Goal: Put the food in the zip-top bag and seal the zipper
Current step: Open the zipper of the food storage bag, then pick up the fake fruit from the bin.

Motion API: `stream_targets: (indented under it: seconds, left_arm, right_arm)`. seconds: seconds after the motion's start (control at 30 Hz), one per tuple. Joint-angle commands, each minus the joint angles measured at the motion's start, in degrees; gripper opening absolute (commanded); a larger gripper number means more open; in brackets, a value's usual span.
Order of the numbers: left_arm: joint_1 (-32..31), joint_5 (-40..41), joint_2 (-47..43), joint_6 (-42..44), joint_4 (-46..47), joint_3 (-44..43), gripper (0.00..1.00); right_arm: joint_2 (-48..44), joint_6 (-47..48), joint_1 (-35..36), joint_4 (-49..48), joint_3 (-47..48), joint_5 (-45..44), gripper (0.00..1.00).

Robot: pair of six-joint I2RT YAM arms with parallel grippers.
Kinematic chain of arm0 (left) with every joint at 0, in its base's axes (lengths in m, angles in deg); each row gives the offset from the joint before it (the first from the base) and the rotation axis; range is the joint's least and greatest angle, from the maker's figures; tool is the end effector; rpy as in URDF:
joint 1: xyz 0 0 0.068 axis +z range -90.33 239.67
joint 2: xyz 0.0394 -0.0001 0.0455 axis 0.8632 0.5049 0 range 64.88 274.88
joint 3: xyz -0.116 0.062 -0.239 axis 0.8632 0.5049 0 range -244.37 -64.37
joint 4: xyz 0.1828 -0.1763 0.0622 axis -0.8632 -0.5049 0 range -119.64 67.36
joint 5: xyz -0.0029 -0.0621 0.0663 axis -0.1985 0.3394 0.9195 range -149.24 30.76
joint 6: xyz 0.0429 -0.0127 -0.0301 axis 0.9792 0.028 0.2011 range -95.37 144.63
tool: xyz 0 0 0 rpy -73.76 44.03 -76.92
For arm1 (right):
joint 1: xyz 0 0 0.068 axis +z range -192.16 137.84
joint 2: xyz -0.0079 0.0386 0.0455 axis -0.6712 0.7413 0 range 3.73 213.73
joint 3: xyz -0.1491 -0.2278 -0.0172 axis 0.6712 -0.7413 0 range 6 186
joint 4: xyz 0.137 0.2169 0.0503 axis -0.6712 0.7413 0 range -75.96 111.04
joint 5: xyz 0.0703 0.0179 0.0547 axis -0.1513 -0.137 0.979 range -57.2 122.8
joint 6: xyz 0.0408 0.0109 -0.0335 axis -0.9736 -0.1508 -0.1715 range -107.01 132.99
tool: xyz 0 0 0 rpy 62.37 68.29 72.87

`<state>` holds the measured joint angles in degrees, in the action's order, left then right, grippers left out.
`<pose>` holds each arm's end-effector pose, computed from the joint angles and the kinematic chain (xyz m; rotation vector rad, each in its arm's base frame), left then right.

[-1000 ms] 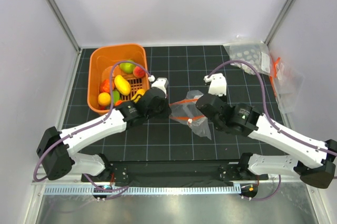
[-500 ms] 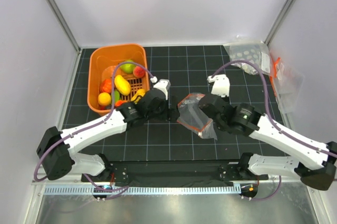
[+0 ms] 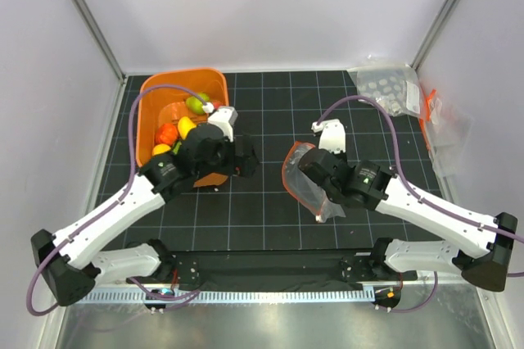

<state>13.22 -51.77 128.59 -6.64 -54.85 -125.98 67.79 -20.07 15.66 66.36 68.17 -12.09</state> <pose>0.1690 -0.1710 0.3395 0.2188 2.2236 -0.6267 0.1327 0.1638 0.3224 -0.1822 2.1783 -0.1294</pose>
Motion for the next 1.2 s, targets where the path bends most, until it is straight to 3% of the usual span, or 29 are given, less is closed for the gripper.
stream_targets:
  seconds: [0.0, 0.13, 0.37, 0.5, 0.77, 0.9, 1.0, 1.17]
  left_arm:
    - [3.03, -0.71, -1.74, 2.87, -6.09, -3.86, 1.0]
    - [14.24, 0.89, -1.21, 4.37, -9.98, -8.08, 1.0]
    - [27.9, 3.17, 12.13, 7.35, -14.38, -20.04, 1.0]
    - [34.57, -4.63, 19.6, 5.35, -12.97, -25.92, 1.0]
    - [36.61, -5.18, 38.57, 0.6, -12.71, -38.41, 1.0]
    - [38.98, -7.02, 47.2, -5.72, -10.78, -44.29, 1.0]
    - [40.3, -8.96, 51.86, -11.44, -10.42, -45.97, 1.0]
    - [41.8, -6.34, 52.84, -21.7, -1.3, -40.37, 1.0]
  right_arm:
    - [-2.17, 0.63, -0.17, -0.2, 1.28, -1.7, 0.01]
    - [-2.53, 0.98, -0.17, 0.07, 2.6, -0.47, 0.01]
    - [-2.7, 1.59, -0.17, 2.09, 6.03, 0.76, 0.01]
    - [-2.7, 2.38, -0.17, 2.97, 7.7, 1.2, 0.01]
    - [-1.91, 3.44, -0.17, 3.14, 9.72, 2.43, 0.01]
    - [-1.91, 3.53, -0.17, 2.79, 9.28, 3.22, 0.01]
    - [-2.96, 3.35, -0.25, 2.27, 8.14, 3.66, 0.01]
    - [-4.9, 3.26, -0.17, 1.39, 6.91, 4.8, 0.01]
